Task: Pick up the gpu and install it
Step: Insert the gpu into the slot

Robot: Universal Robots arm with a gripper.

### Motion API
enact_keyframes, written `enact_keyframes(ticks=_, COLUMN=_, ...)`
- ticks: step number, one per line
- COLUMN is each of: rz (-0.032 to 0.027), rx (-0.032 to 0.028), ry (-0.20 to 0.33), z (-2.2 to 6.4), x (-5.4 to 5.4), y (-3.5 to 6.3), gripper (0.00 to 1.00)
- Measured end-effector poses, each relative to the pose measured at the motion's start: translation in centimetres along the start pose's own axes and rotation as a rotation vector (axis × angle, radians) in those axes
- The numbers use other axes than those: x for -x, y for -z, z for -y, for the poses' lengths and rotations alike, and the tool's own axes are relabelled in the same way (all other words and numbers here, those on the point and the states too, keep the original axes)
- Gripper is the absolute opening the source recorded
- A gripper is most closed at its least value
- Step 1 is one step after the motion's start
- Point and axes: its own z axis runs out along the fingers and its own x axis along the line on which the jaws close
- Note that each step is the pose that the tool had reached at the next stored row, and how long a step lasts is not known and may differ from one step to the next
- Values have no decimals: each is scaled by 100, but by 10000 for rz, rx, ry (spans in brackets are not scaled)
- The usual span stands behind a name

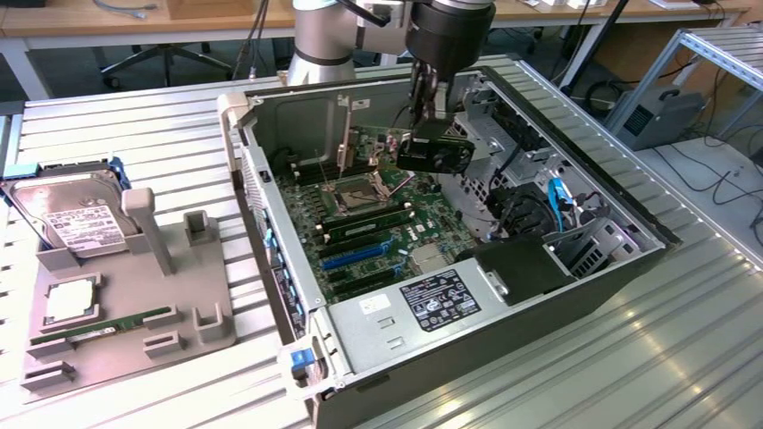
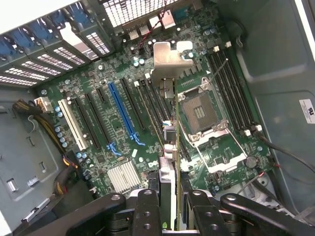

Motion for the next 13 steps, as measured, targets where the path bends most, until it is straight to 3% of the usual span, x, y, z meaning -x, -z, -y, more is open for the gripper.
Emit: enact_keyframes(ticks=13, rz=3, rx=7, ry=246, z=0, x=0, y=-1, gripper=27)
